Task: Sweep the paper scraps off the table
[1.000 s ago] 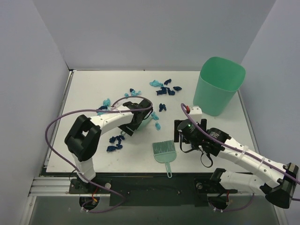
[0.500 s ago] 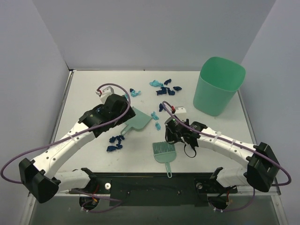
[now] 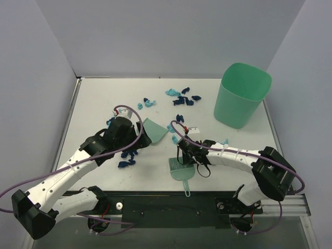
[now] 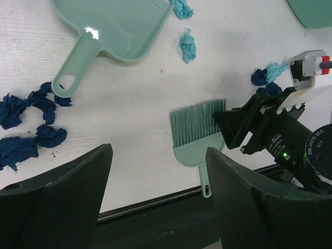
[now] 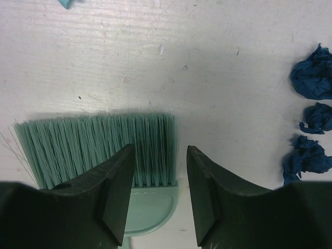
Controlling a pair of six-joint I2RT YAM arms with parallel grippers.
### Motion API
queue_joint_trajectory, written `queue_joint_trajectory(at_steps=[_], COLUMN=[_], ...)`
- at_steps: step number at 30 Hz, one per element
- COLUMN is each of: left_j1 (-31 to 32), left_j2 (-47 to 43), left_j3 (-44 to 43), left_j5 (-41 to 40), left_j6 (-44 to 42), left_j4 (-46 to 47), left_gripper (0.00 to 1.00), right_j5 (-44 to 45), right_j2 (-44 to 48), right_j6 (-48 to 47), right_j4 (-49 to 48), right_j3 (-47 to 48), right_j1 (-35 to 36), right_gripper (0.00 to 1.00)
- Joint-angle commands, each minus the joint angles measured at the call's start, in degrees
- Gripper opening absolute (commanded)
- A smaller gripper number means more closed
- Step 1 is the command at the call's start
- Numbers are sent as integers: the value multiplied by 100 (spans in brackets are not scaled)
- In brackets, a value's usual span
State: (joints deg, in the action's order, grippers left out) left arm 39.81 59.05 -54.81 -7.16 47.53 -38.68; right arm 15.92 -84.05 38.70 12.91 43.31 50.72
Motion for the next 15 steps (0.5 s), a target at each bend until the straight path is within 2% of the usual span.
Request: queue_joint_trajectory(at_steps=[1, 11, 13, 15], left_j1=[27, 71, 105, 141], left_j2=[-244, -525, -535, -552], left_j3=[128, 584, 664, 725], left_j5=[285, 864, 1014, 1067], left_j6=[-218, -341, -341, -358], left_j4=[448, 1239, 1432, 1600], left_gripper=[83, 83, 83, 83], right_j5=[51, 25, -28, -63], right_j2=[-102, -340, -349, -358], right_j6=[164, 358, 402, 446], right_j4=[-130, -297, -332, -324], right_j3=[-121, -288, -332, -349], right_j1=[35, 34, 35, 35], right_gripper=[39, 28, 23, 13])
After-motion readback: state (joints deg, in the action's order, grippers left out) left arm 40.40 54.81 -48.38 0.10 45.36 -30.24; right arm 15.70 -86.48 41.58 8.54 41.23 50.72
